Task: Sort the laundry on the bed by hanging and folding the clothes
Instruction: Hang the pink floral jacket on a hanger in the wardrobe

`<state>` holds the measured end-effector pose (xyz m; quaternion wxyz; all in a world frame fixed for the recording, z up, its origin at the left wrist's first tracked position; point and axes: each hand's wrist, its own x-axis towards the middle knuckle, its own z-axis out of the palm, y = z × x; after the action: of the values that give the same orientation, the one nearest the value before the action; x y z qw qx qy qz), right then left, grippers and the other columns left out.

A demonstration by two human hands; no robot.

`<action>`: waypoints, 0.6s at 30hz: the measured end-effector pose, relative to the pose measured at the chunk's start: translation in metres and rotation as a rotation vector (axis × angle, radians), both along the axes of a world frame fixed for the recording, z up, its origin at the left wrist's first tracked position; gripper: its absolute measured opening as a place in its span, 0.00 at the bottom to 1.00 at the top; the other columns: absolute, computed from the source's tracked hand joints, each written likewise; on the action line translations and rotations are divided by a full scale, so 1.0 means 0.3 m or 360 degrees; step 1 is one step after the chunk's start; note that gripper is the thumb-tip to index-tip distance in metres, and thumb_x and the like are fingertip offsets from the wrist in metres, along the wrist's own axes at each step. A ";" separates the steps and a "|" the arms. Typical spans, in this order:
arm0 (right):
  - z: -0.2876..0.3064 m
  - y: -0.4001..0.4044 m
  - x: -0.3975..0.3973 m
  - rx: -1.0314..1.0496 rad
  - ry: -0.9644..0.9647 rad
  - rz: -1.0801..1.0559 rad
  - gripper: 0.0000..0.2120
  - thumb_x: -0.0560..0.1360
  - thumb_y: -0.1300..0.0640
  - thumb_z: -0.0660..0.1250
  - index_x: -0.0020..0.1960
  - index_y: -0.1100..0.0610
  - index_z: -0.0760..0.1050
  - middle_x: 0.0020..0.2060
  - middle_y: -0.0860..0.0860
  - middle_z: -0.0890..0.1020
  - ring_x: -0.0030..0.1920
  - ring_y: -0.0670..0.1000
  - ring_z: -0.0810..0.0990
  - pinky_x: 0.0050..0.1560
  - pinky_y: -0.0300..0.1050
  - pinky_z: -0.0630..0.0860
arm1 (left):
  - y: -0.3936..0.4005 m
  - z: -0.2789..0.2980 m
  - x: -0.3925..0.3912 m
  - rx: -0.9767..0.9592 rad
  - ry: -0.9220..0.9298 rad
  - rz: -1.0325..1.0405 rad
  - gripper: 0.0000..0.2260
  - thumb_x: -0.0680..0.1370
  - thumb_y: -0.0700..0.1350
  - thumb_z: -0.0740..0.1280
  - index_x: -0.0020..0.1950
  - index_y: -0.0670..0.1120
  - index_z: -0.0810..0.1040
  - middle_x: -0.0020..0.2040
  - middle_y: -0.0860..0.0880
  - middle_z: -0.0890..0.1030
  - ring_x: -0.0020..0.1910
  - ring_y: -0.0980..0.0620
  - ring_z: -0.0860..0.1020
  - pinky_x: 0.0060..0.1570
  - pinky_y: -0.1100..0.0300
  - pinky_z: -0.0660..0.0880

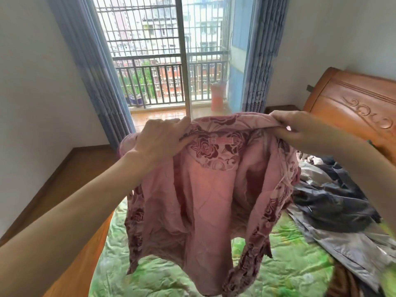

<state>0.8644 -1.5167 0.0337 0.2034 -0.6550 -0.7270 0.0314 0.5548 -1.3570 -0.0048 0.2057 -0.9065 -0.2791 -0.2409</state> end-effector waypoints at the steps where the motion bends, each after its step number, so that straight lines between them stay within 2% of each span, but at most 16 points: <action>1: -0.031 0.012 -0.003 -0.0013 0.0086 -0.0048 0.08 0.85 0.51 0.60 0.47 0.46 0.73 0.39 0.44 0.79 0.40 0.45 0.77 0.40 0.42 0.70 | -0.010 -0.007 0.016 -0.0001 -0.0043 0.0045 0.22 0.83 0.63 0.56 0.56 0.44 0.73 0.33 0.54 0.70 0.28 0.47 0.73 0.36 0.49 0.79; 4: -0.109 0.035 -0.018 0.0038 0.0599 -0.0059 0.09 0.87 0.52 0.58 0.49 0.49 0.73 0.41 0.46 0.78 0.41 0.41 0.75 0.44 0.33 0.70 | -0.034 0.005 0.044 0.0024 -0.0229 0.0088 0.19 0.83 0.59 0.62 0.53 0.42 0.74 0.30 0.58 0.58 0.24 0.49 0.67 0.31 0.54 0.72; 6: -0.127 0.032 -0.002 -0.0019 0.0631 0.0010 0.08 0.85 0.49 0.62 0.49 0.51 0.73 0.40 0.51 0.77 0.41 0.46 0.75 0.44 0.42 0.72 | -0.037 0.023 0.043 0.0066 -0.0293 0.0121 0.18 0.82 0.58 0.64 0.51 0.42 0.73 0.29 0.57 0.61 0.24 0.49 0.68 0.30 0.55 0.70; 7: -0.123 0.025 0.012 -0.0086 0.0521 0.0039 0.09 0.83 0.47 0.65 0.50 0.52 0.72 0.40 0.53 0.77 0.40 0.48 0.76 0.42 0.46 0.73 | -0.034 0.033 0.043 0.0075 -0.0296 0.0151 0.18 0.82 0.59 0.63 0.51 0.43 0.72 0.31 0.55 0.65 0.25 0.48 0.70 0.30 0.55 0.71; 8: -0.115 0.019 0.029 -0.0135 0.0350 0.0041 0.11 0.81 0.44 0.67 0.50 0.51 0.72 0.39 0.52 0.78 0.38 0.47 0.76 0.41 0.45 0.73 | -0.032 0.044 0.047 0.0081 -0.0297 0.0170 0.18 0.82 0.59 0.63 0.51 0.43 0.72 0.33 0.53 0.68 0.26 0.47 0.71 0.30 0.54 0.71; 10: -0.098 0.013 0.053 -0.0118 0.0014 0.0012 0.12 0.79 0.44 0.71 0.47 0.47 0.70 0.37 0.46 0.78 0.37 0.43 0.77 0.37 0.37 0.72 | -0.038 0.061 0.063 0.0108 -0.0308 0.0167 0.18 0.82 0.59 0.63 0.51 0.43 0.72 0.35 0.52 0.69 0.28 0.48 0.71 0.31 0.54 0.70; 11: -0.096 0.016 0.059 -0.0090 -0.0099 -0.0010 0.12 0.78 0.47 0.73 0.46 0.48 0.69 0.37 0.46 0.78 0.38 0.43 0.78 0.38 0.36 0.71 | -0.048 0.066 0.073 0.0115 -0.0307 0.0165 0.18 0.81 0.59 0.64 0.52 0.43 0.72 0.35 0.51 0.70 0.28 0.47 0.72 0.31 0.53 0.71; 13: -0.110 0.037 0.066 -0.0010 -0.0273 -0.0169 0.12 0.77 0.54 0.73 0.49 0.53 0.69 0.42 0.49 0.78 0.45 0.53 0.81 0.39 0.48 0.70 | -0.071 0.069 0.093 0.0132 -0.0293 0.0160 0.18 0.80 0.58 0.65 0.52 0.42 0.73 0.35 0.49 0.75 0.28 0.46 0.75 0.32 0.52 0.75; 14: -0.123 0.050 0.065 0.0052 -0.0372 -0.0316 0.12 0.76 0.55 0.72 0.51 0.53 0.68 0.45 0.51 0.78 0.48 0.58 0.81 0.38 0.51 0.67 | -0.081 0.067 0.102 0.0142 -0.0293 0.0153 0.18 0.80 0.58 0.66 0.53 0.42 0.73 0.35 0.47 0.77 0.28 0.45 0.76 0.32 0.52 0.76; 16: -0.152 0.065 0.059 0.0153 -0.0538 -0.0623 0.13 0.78 0.52 0.69 0.52 0.51 0.64 0.48 0.53 0.78 0.50 0.61 0.82 0.38 0.48 0.62 | -0.092 0.064 0.114 0.0122 -0.0294 0.0166 0.18 0.81 0.58 0.66 0.53 0.42 0.74 0.35 0.47 0.79 0.29 0.45 0.77 0.32 0.53 0.74; 18: -0.179 0.077 0.053 0.0147 -0.0541 -0.0805 0.12 0.79 0.50 0.66 0.51 0.50 0.62 0.48 0.56 0.81 0.52 0.64 0.83 0.41 0.52 0.63 | -0.095 0.060 0.120 0.0094 -0.0297 0.0221 0.18 0.82 0.58 0.67 0.54 0.42 0.74 0.34 0.47 0.77 0.28 0.47 0.74 0.32 0.54 0.72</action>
<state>0.8802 -1.4935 -0.0200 0.1099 -0.8012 -0.5651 -0.1633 0.5908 -1.3856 0.0133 0.2218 -0.8522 -0.3518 -0.3174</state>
